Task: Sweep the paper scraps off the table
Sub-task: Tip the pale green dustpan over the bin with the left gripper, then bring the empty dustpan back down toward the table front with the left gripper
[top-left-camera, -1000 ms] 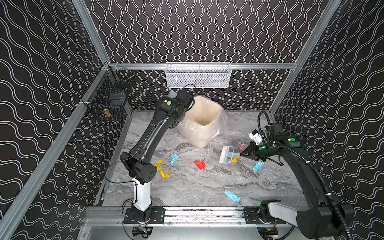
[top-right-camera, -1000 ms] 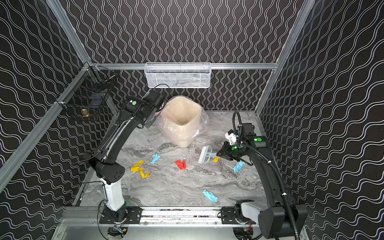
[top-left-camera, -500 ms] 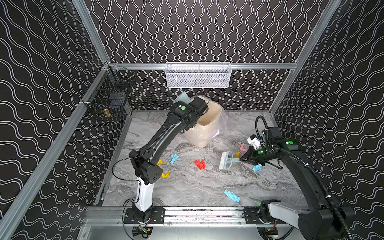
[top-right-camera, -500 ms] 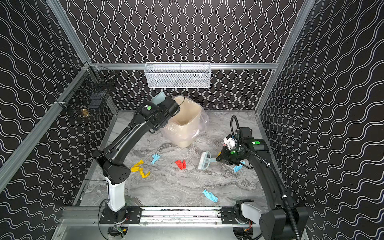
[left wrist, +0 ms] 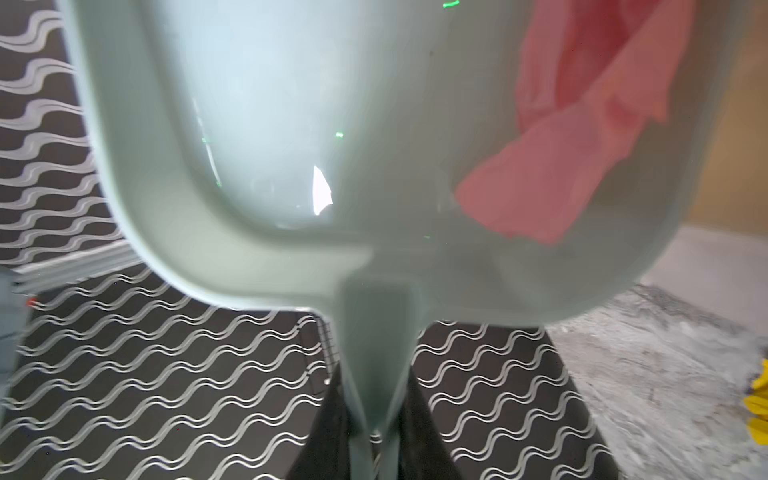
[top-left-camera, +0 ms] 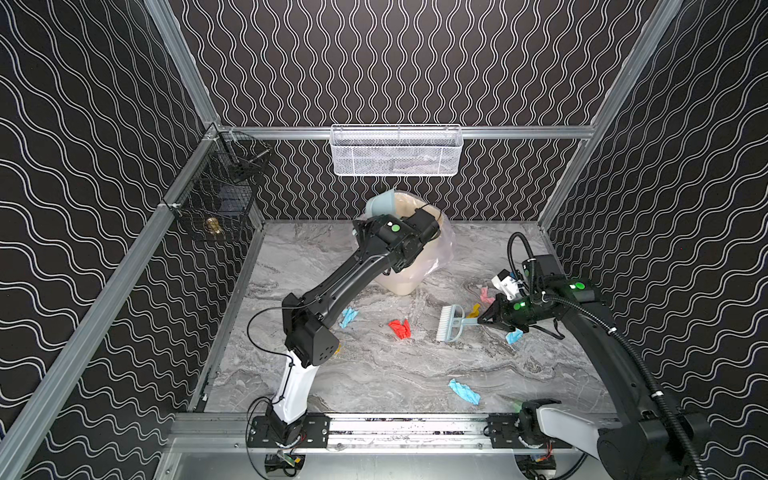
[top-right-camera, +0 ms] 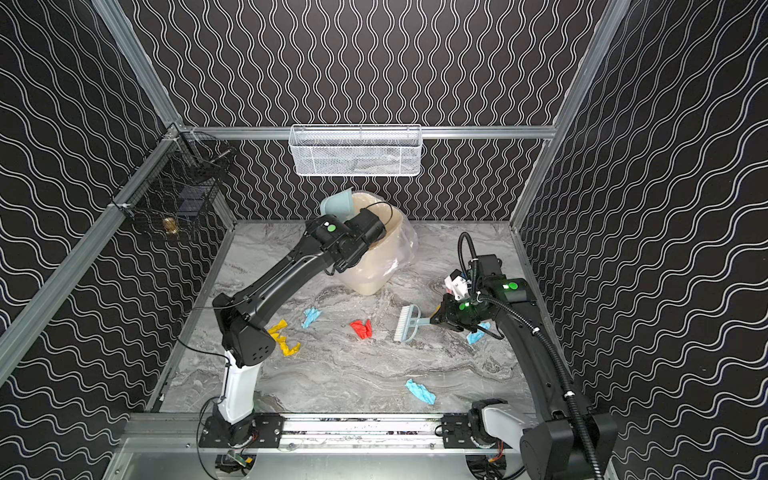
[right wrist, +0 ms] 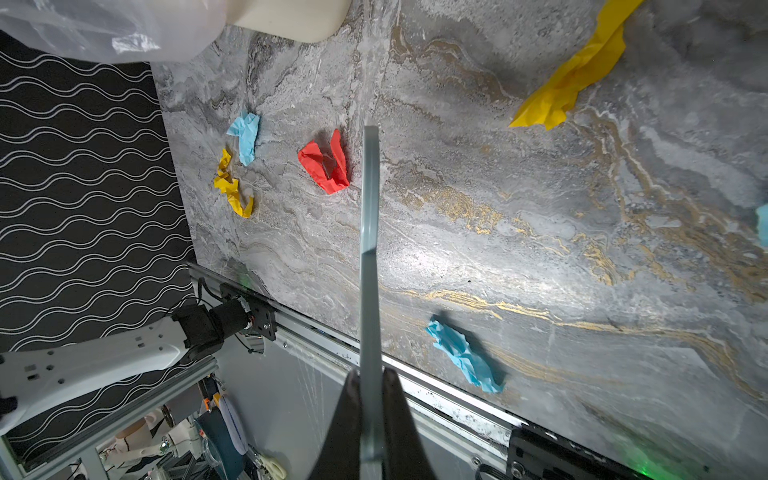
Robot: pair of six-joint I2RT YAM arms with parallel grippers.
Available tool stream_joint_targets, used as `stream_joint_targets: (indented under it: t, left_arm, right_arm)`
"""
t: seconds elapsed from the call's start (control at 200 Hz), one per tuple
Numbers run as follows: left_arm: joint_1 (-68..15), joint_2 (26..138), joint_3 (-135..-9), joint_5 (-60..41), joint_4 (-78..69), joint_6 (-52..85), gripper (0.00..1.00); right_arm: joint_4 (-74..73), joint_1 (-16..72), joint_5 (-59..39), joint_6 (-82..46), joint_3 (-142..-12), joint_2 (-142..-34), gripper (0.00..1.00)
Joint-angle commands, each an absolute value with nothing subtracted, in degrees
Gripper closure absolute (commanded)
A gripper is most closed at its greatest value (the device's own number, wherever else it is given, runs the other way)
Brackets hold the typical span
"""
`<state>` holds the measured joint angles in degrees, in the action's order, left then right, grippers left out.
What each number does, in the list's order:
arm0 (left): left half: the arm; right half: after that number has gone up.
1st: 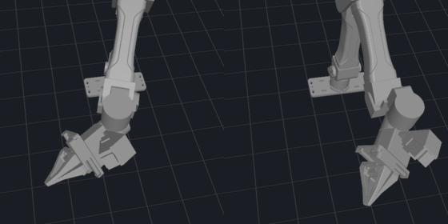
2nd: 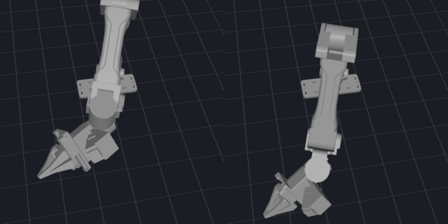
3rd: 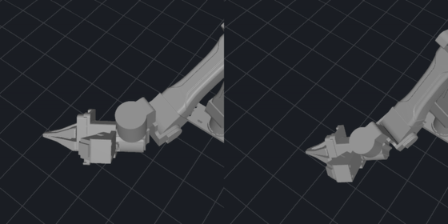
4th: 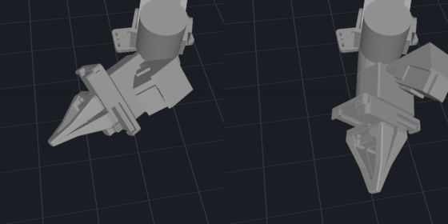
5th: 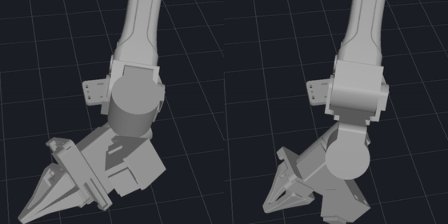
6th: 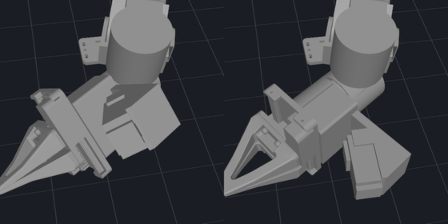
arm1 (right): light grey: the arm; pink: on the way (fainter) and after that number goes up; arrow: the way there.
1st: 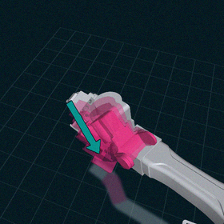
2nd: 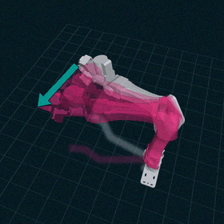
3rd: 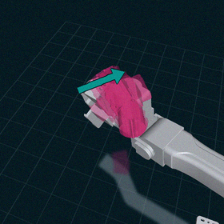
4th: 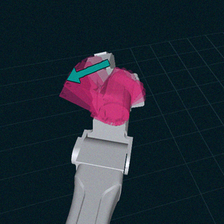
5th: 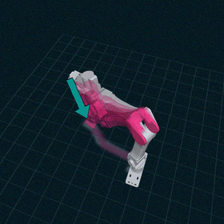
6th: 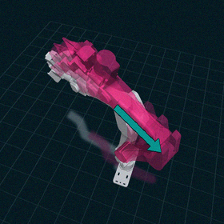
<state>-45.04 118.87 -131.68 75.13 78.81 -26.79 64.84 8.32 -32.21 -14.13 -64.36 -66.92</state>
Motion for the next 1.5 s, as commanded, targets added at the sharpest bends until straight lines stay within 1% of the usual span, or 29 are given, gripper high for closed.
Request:
stream_joint_targets:
  t: [0.0,0.115,0.466,0.646,0.786,0.926,1.051,1.221,1.337,1.497]
  left_arm:
    - [-45.3,118.1,-132.4,78.7,75.6,-32.1,1.00]
    - [-45.6,117.1,-130.1,79.5,74.8,-32.6,1.00]
    - [-45.9,115.6,-129.3,79.3,73.7,-33.6,1.00]
    - [-46.0,114.0,-130.6,77.0,74.0,-29.6,1.00]
    - [-47.8,111.6,-131.3,74.0,74.7,-24.1,1.00]
    - [-49.8,111.3,-136.0,66.3,83.6,-12.2,1.00]
    - [-52.3,109.9,-134.9,59.2,89.7,-2.5,1.00]
    - [-55.8,107.4,-129.2,51.1,96.2,8.6,1.00]
    - [-60.2,104.0,-121.0,46.4,96.0,12.4,1.00]
    - [-66.8,99.6,-109.7,35.2,92.0,16.9,1.00]
  right_arm:
    - [64.9,8.5,-32.6,-14.2,-64.3,-66.3,1.00]
    - [64.7,8.5,-32.5,-14.2,-64.4,-66.3,1.00]
    - [64.2,8.7,-32.5,-14.4,-64.7,-66.5,1.00]
    - [63.9,8.7,-32.1,-14.7,-65.2,-66.7,1.00]
    - [64.5,8.6,-30.5,-14.9,-66.1,-66.5,1.00]
    - [64.6,8.3,-28.7,-16.9,-65.6,-64.7,1.00]
    - [67.6,8.2,-24.2,-18.7,-65.2,-62.9,1.00]
    - [74.0,8.2,-16.1,-21.1,-64.6,-60.2,1.00]
    - [78.0,8.1,-12.0,-22.2,-63.9,-58.3,1.00]
    - [83.1,8.2,-7.0,-22.6,-65.6,-56.8,1.00]
